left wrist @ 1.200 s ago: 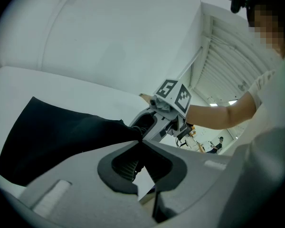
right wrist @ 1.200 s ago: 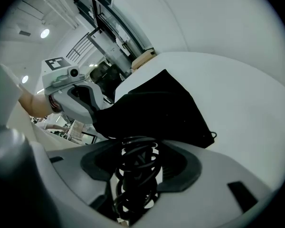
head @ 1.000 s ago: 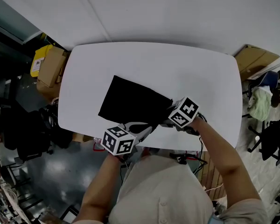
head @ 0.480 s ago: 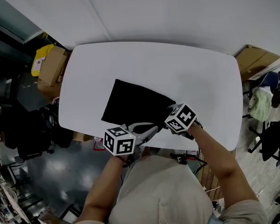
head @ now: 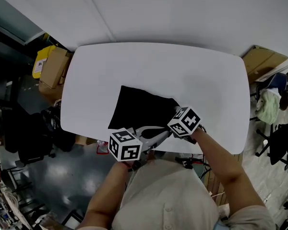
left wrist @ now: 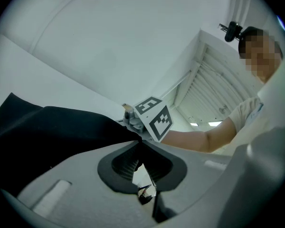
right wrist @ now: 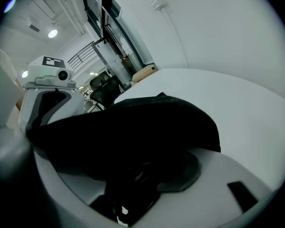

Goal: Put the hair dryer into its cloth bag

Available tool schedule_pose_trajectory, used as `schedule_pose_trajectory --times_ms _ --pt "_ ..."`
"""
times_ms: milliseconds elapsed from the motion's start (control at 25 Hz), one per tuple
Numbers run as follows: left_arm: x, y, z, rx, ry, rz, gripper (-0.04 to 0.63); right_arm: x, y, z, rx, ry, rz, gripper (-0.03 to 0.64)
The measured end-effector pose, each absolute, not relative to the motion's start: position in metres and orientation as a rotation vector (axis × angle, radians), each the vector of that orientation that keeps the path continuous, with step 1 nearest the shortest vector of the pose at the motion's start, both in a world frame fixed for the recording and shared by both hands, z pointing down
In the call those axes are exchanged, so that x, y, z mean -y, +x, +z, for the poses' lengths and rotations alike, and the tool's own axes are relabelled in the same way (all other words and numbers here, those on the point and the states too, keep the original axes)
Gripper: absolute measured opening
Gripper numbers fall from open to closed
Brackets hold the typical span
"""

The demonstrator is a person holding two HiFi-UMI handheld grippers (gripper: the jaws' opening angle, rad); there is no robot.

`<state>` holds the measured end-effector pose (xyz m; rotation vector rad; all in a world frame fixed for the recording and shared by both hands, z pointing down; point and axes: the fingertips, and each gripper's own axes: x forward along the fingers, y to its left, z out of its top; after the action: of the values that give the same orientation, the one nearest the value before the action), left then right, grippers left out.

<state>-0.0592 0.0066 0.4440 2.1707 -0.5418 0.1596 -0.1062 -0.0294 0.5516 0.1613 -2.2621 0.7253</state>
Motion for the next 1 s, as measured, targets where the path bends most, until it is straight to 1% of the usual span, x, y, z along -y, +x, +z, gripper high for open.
schedule_pose_trajectory --times_ms 280,520,1000 --pt "-0.023 -0.051 0.424 0.315 2.253 0.091 0.027 0.024 -0.122 0.547 2.358 0.111 0.709 0.249" --pt "-0.031 -0.049 0.415 0.208 2.281 0.031 0.026 0.026 -0.132 0.546 2.416 0.123 0.725 0.249" --pt "-0.029 -0.062 0.442 0.251 2.269 0.12 0.026 0.033 -0.139 0.578 2.359 0.138 0.608 0.249"
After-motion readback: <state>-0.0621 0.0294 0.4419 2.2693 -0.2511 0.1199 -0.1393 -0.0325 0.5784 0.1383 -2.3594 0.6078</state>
